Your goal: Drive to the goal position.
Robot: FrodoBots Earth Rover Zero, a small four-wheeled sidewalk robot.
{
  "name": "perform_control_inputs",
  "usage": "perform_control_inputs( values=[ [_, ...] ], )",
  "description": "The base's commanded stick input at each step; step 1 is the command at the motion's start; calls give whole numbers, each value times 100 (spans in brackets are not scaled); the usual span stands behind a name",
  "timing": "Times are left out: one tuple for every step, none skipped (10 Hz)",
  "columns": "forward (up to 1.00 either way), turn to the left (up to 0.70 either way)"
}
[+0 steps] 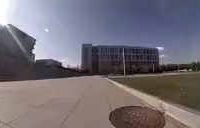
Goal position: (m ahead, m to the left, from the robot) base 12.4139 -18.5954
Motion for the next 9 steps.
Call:
perform_control_inputs(
  values=[
    [70, 0],
    [70, 0],
    [70, 0],
    [70, 0],
    [70, 0],
    [70, 0],
    [70, 0],
    [70, 0],
    [70, 0]
  ],
)
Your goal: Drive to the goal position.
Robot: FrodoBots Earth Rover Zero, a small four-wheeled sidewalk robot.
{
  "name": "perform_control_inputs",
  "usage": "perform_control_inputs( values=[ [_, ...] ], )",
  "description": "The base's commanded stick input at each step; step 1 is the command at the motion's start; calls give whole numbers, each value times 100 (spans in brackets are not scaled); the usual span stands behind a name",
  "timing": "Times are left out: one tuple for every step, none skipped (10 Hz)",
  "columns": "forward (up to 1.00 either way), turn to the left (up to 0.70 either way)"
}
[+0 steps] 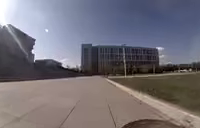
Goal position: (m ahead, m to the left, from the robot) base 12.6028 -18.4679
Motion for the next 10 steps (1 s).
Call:
perform_control_inputs(
  values=[
    [70, 0],
    [70, 0],
    [70, 0],
    [70, 0],
    [70, 0],
    [70, 0],
    [70, 0],
    [70, 0],
    [70, 0],
    [70, 0]
  ],
)
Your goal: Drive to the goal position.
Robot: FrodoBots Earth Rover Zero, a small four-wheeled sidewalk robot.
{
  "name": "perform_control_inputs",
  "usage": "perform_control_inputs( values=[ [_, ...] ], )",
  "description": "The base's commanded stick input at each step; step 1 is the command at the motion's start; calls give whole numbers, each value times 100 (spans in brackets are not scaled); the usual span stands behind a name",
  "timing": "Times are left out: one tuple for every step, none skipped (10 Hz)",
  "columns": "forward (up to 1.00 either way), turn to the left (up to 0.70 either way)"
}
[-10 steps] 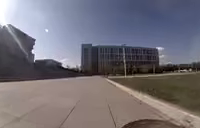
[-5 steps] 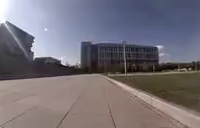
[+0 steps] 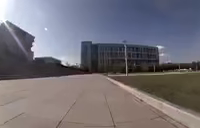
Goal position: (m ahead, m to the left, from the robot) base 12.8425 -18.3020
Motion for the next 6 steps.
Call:
perform_control_inputs(
  values=[
    [70, 0],
    [70, 0],
    [70, 0],
    [70, 0],
    [70, 0],
    [70, 0]
  ],
)
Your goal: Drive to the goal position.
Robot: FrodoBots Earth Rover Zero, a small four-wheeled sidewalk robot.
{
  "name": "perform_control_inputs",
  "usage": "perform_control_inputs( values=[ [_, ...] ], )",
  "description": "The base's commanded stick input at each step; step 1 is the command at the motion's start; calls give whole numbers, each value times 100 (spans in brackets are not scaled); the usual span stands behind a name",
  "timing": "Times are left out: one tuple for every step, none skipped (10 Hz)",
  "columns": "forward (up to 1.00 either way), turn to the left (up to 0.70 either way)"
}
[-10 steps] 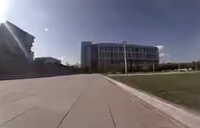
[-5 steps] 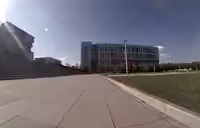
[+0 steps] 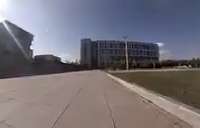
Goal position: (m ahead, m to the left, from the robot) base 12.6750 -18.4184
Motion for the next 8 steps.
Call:
perform_control_inputs(
  values=[
    [70, 0],
    [70, 0],
    [70, 0],
    [70, 0],
    [70, 0],
    [70, 0],
    [70, 0],
    [70, 0]
  ],
)
